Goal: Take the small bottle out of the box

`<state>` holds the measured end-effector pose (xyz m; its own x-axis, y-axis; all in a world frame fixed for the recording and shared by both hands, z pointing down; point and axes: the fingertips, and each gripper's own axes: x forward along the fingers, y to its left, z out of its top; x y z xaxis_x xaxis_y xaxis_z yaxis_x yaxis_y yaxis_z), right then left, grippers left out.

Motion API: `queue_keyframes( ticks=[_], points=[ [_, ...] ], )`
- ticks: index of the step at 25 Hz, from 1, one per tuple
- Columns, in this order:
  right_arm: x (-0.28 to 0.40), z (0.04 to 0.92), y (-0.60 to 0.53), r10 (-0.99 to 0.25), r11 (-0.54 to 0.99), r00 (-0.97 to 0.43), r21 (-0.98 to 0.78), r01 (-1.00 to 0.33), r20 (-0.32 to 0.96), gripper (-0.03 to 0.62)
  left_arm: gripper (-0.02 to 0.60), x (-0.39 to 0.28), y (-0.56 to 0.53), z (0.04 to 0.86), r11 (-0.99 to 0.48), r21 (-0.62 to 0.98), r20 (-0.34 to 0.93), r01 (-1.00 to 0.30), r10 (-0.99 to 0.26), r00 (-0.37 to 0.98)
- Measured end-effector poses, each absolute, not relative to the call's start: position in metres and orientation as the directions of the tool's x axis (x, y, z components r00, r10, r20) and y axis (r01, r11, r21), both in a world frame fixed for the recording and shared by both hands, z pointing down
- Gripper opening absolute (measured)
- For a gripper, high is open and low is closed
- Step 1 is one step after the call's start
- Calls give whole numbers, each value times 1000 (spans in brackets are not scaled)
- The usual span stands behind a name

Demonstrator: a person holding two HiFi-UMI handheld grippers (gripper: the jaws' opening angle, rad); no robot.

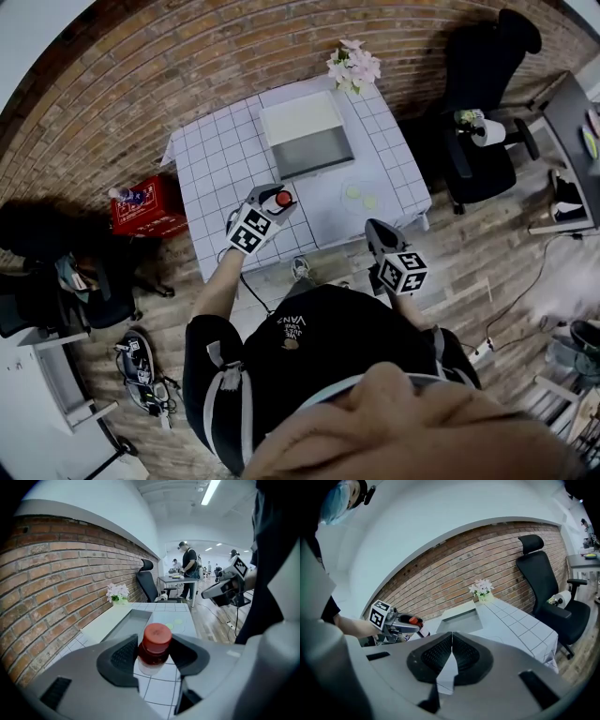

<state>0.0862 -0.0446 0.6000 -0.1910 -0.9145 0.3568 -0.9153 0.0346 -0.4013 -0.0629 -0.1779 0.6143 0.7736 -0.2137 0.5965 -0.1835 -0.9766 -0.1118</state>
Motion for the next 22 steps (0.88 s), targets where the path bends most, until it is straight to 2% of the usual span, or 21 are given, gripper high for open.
queue_keyframes(
  ticks=[22],
  points=[
    [89,607,32,-898,120,-268,-393,-912,349,3,209,-88,-65,612,-923,-72,532,-378,-356,768]
  ],
)
